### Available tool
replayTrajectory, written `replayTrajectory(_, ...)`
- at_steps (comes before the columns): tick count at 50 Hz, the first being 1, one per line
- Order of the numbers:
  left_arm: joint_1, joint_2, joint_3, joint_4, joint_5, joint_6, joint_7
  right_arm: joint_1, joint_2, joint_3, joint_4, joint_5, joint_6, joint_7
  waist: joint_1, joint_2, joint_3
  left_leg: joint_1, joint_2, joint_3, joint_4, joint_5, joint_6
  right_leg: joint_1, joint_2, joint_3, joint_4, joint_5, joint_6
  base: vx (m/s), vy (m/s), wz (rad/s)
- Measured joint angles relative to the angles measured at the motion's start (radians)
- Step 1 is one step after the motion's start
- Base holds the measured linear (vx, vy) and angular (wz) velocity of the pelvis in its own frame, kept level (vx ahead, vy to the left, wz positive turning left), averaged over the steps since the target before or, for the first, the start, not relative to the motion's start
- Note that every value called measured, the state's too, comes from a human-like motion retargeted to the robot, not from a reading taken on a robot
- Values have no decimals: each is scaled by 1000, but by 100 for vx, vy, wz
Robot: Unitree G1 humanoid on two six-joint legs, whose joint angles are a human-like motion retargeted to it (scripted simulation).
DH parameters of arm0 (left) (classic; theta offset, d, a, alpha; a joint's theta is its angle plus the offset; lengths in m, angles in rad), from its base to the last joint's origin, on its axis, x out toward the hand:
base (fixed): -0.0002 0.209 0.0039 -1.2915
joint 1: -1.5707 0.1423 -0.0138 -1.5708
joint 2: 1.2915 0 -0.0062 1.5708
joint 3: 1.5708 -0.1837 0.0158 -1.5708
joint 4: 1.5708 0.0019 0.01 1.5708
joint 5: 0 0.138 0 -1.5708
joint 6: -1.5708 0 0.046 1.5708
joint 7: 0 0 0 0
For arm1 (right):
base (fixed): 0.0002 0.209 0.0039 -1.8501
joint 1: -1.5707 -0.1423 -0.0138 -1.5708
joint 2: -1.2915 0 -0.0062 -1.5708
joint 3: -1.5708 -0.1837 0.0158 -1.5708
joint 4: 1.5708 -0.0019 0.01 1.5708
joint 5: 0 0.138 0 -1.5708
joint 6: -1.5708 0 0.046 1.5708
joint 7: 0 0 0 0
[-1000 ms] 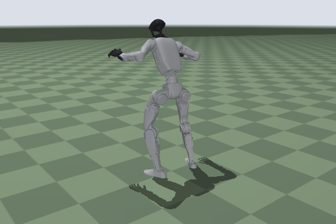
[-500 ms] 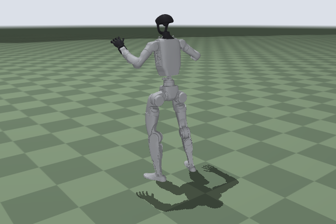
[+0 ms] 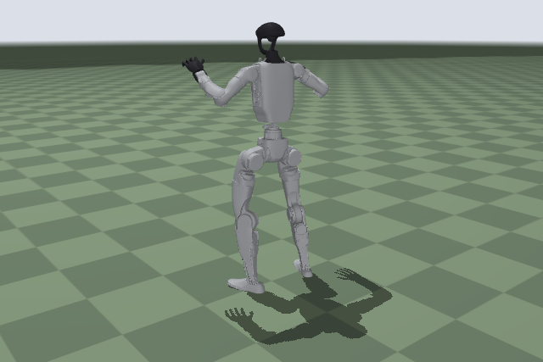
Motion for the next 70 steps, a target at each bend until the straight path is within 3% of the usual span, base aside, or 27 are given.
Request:
replayTrajectory(10,133,257,20,17,-36,-71,-49,70,-135,-36,8,58,-52,-12,6,-5,-11,26,1,8,-27,8,-19,24,11,-7,-27,4,23,0,0,0)
replayTrajectory(17,226,329,103,31,-64,-98,-44,127,-201,-92,11,86,-69,-11,6,-3,-13,28,1,7,-42,15,-26,24,13,-13,-29,8,30,0,0,0)
replayTrajectory(47,307,354,346,43,-91,-108,8,151,-222,-237,28,69,-65,-44,11,-2,87,-2,-7,-14,-57,25,-36,9,12,-40,-43,22,32,0,0,0)
replayTrajectory(70,275,365,285,39,-126,-111,-23,124,-228,-203,28,81,-65,-33,4,0,51,15,-6,-14,-43,12,-33,32,6,-53,-38,24,24,2,0,-1)
